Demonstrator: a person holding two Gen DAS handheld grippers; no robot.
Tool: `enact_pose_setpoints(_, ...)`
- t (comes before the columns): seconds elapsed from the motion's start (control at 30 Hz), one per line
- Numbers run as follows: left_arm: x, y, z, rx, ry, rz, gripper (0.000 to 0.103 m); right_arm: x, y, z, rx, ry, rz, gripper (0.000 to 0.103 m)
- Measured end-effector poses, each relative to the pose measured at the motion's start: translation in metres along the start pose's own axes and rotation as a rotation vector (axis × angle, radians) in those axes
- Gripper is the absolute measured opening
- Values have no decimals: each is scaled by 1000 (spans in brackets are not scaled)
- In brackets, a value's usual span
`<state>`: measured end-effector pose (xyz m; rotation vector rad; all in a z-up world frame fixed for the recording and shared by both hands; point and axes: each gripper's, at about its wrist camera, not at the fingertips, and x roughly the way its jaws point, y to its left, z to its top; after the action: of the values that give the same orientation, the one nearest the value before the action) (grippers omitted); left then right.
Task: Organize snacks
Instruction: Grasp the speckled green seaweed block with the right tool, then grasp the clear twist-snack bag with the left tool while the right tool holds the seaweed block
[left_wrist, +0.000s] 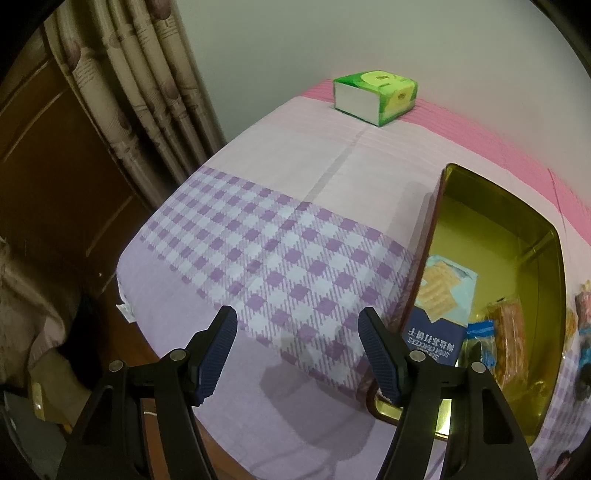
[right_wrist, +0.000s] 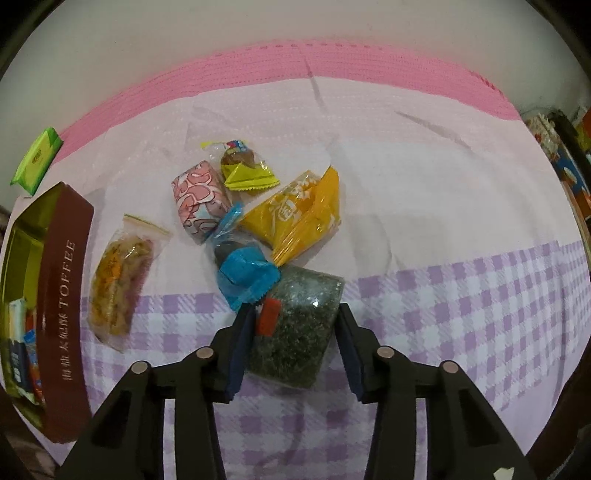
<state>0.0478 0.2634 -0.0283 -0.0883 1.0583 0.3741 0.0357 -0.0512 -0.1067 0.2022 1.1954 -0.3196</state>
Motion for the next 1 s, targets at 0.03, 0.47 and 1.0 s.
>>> enact_pose_setpoints(0.03,-1,-2,0,8,-2,-4,69,2,0,-1,-13,-12,-3,36)
enact_pose_setpoints(0.47,-30,-41,-5,148,-106,-105,69,5,-46,-24,-159,-156,68,33)
enact_pose_setpoints(1.0,-86,-168,-23,416,-112,-381,69,22,-140,6,-59,-257,-5,33)
